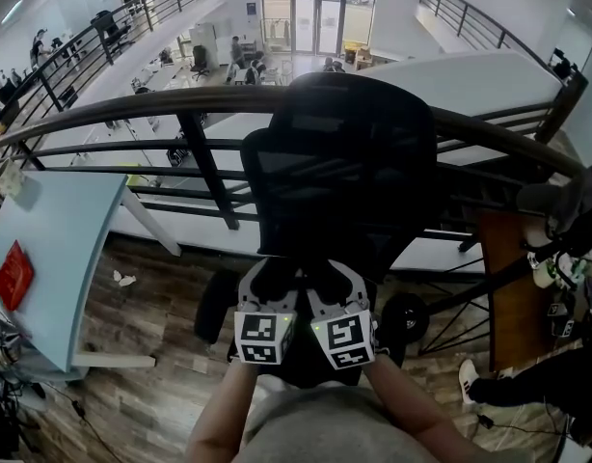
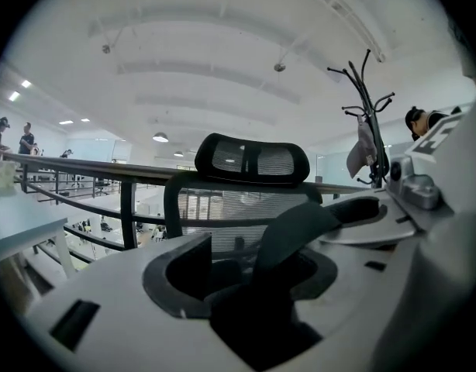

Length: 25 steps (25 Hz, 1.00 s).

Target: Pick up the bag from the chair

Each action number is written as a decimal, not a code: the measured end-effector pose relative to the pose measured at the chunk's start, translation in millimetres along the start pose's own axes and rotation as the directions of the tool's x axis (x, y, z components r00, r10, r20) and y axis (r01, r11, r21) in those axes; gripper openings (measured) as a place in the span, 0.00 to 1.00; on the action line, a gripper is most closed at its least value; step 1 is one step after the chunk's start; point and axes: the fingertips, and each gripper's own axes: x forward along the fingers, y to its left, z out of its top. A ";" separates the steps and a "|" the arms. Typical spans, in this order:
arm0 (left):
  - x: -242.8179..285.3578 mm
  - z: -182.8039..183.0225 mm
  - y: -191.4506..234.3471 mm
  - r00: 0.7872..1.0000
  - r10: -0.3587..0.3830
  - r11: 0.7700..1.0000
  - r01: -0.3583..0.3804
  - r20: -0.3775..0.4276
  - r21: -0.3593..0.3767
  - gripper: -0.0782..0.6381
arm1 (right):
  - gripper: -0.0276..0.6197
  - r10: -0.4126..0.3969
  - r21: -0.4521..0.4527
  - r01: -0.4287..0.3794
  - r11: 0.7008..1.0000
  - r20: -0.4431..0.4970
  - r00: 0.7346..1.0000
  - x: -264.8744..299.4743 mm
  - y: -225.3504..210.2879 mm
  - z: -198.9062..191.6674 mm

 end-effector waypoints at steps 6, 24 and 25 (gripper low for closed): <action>15.4 0.2 0.9 0.996 -0.056 0.998 0.056 -0.065 0.004 0.41 | 0.25 -0.006 0.087 0.006 0.996 0.007 1.000 15.3 -10.4 6.8; 4.5 15.2 -26.8 0.989 -0.135 0.991 0.133 -0.058 -0.033 0.13 | 0.05 0.075 0.180 -0.080 0.980 0.031 0.997 1.5 -3.6 17.5; 2.4 18.3 -30.3 0.987 -0.148 0.988 0.146 -0.056 -0.046 0.13 | 0.05 0.076 0.182 -0.081 0.980 0.034 0.997 -1.2 -3.9 19.1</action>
